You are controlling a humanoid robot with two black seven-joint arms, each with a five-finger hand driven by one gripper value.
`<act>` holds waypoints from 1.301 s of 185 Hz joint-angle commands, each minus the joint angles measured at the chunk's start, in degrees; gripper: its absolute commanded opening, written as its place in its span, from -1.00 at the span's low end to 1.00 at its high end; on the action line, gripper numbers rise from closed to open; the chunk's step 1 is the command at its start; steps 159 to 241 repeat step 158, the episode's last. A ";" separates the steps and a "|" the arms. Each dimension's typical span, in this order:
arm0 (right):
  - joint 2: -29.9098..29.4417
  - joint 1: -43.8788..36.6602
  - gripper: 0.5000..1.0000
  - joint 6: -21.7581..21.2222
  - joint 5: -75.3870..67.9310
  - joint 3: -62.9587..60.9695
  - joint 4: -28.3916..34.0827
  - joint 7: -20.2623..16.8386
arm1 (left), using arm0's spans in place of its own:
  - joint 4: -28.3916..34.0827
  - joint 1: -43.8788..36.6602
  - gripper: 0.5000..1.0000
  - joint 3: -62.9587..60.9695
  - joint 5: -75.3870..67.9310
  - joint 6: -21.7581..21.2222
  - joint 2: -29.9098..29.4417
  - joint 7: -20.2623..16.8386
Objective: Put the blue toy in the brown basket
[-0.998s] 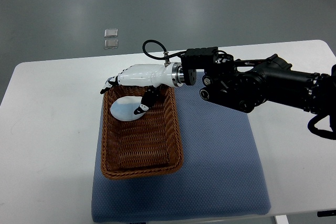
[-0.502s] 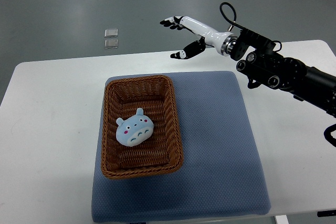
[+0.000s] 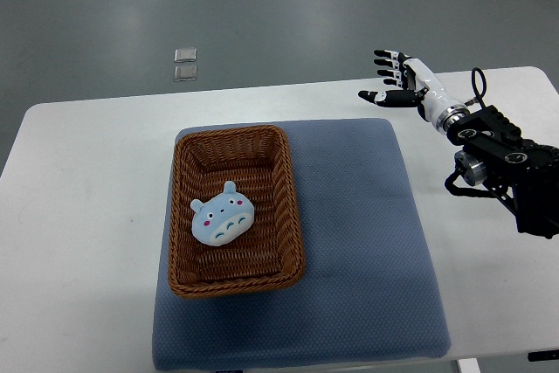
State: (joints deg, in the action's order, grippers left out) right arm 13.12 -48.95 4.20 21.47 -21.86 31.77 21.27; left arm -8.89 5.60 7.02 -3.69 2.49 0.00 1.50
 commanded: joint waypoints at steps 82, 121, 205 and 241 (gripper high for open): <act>-0.11 2.72 0.64 -6.49 -13.39 -3.02 0.31 -0.09 | 0.01 0.37 1.00 -0.17 0.00 -0.03 0.00 0.00; -0.46 4.04 0.65 -5.78 -13.39 -3.10 0.05 0.09 | 0.01 0.64 1.00 -0.17 0.00 0.06 0.00 0.00; -0.20 4.04 0.65 -5.78 -13.39 -3.10 0.05 0.09 | 0.01 0.72 1.00 -0.17 0.00 -0.03 0.00 0.00; -0.20 4.04 0.65 -5.78 -13.39 -3.10 0.05 0.09 | 0.01 0.72 1.00 -0.17 0.00 -0.03 0.00 0.00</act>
